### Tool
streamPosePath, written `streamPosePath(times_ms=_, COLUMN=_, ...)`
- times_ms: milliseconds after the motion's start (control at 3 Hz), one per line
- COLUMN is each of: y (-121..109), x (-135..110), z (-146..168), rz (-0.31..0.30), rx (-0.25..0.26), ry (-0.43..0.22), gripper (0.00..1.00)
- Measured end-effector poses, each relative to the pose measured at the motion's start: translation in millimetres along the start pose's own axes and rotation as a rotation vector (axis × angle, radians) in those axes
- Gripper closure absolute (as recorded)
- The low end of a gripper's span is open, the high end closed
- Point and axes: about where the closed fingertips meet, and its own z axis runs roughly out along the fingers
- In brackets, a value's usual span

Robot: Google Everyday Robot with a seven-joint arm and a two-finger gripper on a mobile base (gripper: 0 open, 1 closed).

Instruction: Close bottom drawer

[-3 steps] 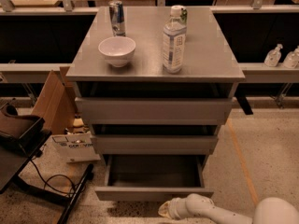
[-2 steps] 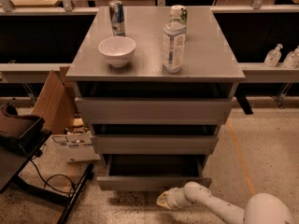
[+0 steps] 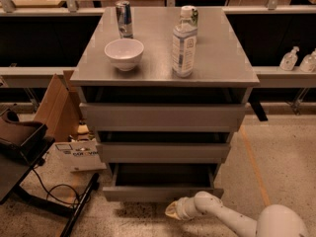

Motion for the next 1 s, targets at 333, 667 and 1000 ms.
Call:
streamPosePath(times_ms=333, y=-50.9, x=-0.3, z=-12.2, rz=-0.017, rx=0.06, ry=-0.023, gripper=1.0)
streamPosePath(times_ms=667, y=-55.8, x=0.9, z=-15.4, rz=-0.017, rx=0.07, ry=-0.024, gripper=1.0)
streamPosePath(times_ms=1000, y=-105.3, x=1.7, z=-42.1, rz=-0.008, rx=0.132, ry=-0.003, gripper=1.0)
